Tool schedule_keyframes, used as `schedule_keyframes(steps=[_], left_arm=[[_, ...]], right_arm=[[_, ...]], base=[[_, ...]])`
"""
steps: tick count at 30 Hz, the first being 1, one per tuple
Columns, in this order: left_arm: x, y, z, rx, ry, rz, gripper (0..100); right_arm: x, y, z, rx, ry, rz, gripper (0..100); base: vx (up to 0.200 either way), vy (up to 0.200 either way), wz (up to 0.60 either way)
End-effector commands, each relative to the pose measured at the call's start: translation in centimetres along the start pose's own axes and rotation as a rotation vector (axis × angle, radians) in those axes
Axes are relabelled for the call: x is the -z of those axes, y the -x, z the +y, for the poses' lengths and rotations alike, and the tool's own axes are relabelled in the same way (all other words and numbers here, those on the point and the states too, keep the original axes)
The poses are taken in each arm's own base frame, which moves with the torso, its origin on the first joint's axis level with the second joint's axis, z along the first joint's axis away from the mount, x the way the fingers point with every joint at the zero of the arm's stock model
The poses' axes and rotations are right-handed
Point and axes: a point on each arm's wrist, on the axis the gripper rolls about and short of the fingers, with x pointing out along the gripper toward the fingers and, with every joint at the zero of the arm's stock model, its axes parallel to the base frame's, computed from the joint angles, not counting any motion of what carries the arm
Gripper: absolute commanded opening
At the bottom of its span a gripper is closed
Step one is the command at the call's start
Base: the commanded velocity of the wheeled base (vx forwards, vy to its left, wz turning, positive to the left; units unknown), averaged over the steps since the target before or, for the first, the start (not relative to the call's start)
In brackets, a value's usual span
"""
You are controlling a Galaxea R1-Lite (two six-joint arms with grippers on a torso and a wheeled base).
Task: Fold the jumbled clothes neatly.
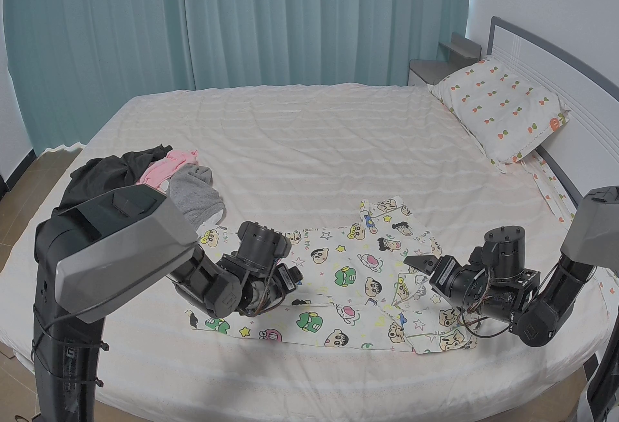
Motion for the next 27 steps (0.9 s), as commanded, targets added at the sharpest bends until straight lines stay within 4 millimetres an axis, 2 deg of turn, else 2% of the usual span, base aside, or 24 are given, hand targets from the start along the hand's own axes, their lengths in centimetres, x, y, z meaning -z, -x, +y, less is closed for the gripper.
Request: schedule_keyframes(steps=[1, 8, 17, 22, 24, 27], left_arm=[[1.0, 0.1, -0.8, 0.013, -0.024, 0.013, 100], [2.3, -1.0, -0.7, -0.002, -0.046, 0.038, 100], [2.5, -1.6, -0.5, -0.014, -0.055, 0.035, 100], [2.2, -2.4, -0.3, -0.036, -0.070, 0.005, 100], [1.9, -3.3, 0.3, -0.066, -0.087, -0.024, 100], [0.7, -3.9, 0.5, -0.074, -0.087, -0.077, 100]], right_arm=[[0.0, 0.0, 0.0, -0.001, 0.000, 0.000, 100], [0.0, 0.0, 0.0, 0.000, 0.000, 0.001, 100], [0.0, 0.0, 0.0, 0.001, 0.000, 0.002, 100], [0.1, -0.1, -0.1, 0.002, 0.000, 0.003, 100], [0.1, -0.1, -0.1, 0.002, 0.000, 0.003, 100], [0.1, -0.1, -0.1, 0.004, 0.000, 0.004, 100]], base=[[0.000, 0.000, 0.00], [0.000, 0.000, 0.00], [0.000, 0.000, 0.00], [0.000, 0.000, 0.00], [0.000, 0.000, 0.00], [0.000, 0.000, 0.00]])
